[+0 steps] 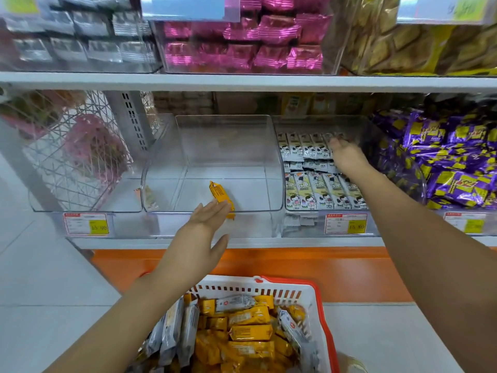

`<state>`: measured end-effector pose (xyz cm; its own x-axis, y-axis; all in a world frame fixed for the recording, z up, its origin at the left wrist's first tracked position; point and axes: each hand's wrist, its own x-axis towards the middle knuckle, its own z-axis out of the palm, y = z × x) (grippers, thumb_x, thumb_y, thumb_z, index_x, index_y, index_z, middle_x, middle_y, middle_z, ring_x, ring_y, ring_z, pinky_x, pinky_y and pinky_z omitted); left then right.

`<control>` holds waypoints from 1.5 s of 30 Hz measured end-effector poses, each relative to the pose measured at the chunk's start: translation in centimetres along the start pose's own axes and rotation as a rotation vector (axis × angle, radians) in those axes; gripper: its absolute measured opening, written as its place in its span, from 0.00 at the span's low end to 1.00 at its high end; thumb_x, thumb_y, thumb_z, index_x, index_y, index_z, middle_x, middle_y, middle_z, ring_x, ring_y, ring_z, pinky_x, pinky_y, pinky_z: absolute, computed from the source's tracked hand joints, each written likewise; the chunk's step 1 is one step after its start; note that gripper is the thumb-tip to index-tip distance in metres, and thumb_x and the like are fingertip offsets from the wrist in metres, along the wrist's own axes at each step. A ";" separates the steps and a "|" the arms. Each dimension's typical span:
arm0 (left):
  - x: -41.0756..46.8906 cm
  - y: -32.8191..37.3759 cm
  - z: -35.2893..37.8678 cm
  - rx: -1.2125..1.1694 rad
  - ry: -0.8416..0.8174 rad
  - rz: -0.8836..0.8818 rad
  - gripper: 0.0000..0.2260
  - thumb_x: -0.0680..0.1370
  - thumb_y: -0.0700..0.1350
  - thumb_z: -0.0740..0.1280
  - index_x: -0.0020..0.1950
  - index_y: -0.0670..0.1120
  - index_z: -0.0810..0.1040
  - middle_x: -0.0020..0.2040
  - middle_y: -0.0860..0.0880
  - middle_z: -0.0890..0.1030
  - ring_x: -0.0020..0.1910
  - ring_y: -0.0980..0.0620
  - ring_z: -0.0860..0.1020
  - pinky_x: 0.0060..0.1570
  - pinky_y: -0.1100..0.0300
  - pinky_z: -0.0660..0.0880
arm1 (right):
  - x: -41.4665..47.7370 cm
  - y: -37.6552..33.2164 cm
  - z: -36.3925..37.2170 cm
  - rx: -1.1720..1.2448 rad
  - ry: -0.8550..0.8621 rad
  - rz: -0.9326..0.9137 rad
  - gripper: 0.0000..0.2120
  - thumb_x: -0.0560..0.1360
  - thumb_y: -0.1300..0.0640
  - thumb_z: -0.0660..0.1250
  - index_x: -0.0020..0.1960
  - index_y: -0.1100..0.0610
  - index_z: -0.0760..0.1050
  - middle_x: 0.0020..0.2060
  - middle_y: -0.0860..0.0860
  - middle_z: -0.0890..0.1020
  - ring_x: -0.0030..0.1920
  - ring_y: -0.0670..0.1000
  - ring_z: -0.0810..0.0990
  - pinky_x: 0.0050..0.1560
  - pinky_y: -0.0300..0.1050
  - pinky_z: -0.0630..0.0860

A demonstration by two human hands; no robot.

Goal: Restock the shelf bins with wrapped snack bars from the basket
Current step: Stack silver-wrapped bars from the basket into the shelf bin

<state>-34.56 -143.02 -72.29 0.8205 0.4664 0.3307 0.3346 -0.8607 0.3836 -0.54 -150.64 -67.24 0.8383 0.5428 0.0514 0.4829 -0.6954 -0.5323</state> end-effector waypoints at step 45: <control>-24.5 -8.8 1.9 0.029 -0.596 -1.072 0.21 0.71 0.62 0.70 0.35 0.47 0.69 0.33 0.51 0.75 0.32 0.52 0.76 0.34 0.61 0.76 | -40.8 -4.5 25.3 0.167 -0.825 -0.173 0.13 0.76 0.45 0.66 0.44 0.54 0.67 0.44 0.49 0.72 0.39 0.47 0.71 0.36 0.40 0.66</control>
<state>-56.68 -147.26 -85.43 0.2049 0.7813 -0.5895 0.9746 -0.1071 0.1968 -43.29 -157.70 -88.35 0.2725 0.8487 -0.4533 0.4894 -0.5279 -0.6941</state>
